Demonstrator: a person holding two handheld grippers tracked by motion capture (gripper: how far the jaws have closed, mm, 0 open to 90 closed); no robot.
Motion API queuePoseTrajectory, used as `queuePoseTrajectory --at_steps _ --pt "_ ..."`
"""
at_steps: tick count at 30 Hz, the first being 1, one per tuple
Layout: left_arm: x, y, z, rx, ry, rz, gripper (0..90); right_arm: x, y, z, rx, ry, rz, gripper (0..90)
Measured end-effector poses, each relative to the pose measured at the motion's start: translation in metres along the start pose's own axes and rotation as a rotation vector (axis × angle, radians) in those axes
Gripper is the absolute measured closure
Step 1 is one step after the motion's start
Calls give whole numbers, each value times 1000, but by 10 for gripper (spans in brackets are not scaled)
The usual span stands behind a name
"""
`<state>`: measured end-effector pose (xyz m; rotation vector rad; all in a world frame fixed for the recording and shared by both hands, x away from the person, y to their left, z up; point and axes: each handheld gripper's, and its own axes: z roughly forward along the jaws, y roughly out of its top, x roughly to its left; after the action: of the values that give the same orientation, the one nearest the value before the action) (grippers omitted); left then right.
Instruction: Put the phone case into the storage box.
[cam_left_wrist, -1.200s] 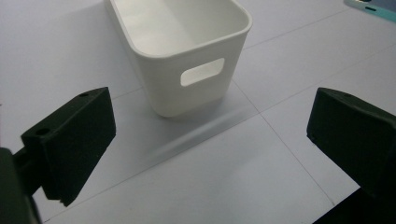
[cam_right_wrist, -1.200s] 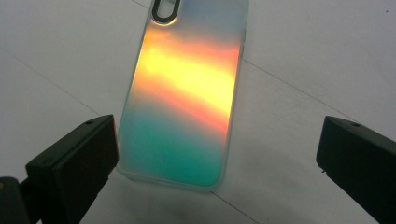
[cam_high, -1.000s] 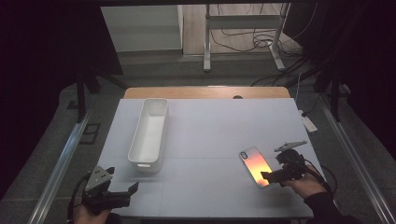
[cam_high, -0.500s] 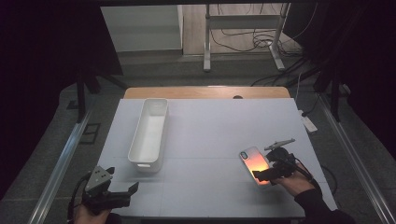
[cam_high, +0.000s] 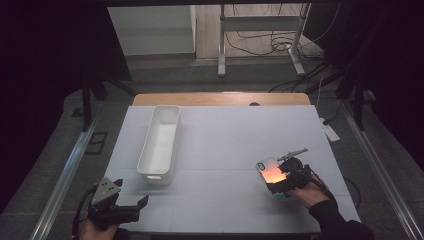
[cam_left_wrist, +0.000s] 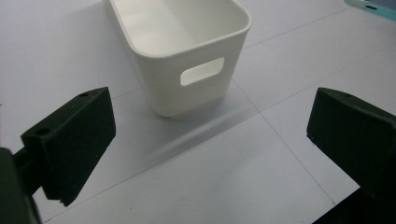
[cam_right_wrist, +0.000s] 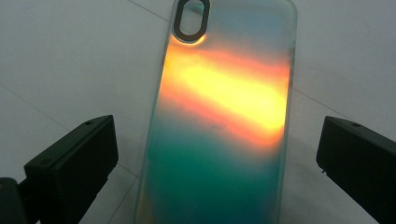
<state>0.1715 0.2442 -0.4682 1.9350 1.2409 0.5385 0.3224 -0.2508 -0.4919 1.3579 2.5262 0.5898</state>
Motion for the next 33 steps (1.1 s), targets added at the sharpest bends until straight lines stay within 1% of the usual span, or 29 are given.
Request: queuePoseTrajectory --at_steps 2,6,7,11,12,14,18,23,24,25,26,27,28,31,33 --pt "0 0 0 0 0 0 20 0 -1 5 12 -1 -6 0" --pt "0 0 0 0 0 1 20 0 -2 10 23 -3 -10 0" --pt "0 0 0 0 0 2 20 -1 -3 14 33 -9 -12 0" --pt "0 0 0 1 1 3 20 0 -4 18 50 -13 -20 0" --pt "0 0 0 1 1 2 20 0 -4 20 57 -22 -27 0" --pt "0 0 0 0 1 2 20 2 -4 21 55 -32 -33 0" --pt "0 0 0 1 2 2 20 1 -6 21 46 -31 -32 0" --pt "-1 0 0 6 5 8 20 1 -5 21 52 -32 -33 0" --pt "-1 0 0 6 5 8 20 1 -5 20 56 -27 -33 9" --pt "-1 0 0 7 5 6 20 1 -5 19 58 -27 -33 38" --pt "-1 0 0 7 5 6 19 1 -5 19 58 -27 -33 38" --pt "-1 0 0 6 4 5 19 1 -5 17 56 -24 -40 103" --pt "0 0 0 6 4 3 20 1 -5 14 51 -21 -43 142" --pt "-1 0 0 8 7 4 18 -1 -5 13 52 -12 -46 164" --pt "-1 0 0 9 9 3 14 -1 -4 13 58 -20 -49 166"
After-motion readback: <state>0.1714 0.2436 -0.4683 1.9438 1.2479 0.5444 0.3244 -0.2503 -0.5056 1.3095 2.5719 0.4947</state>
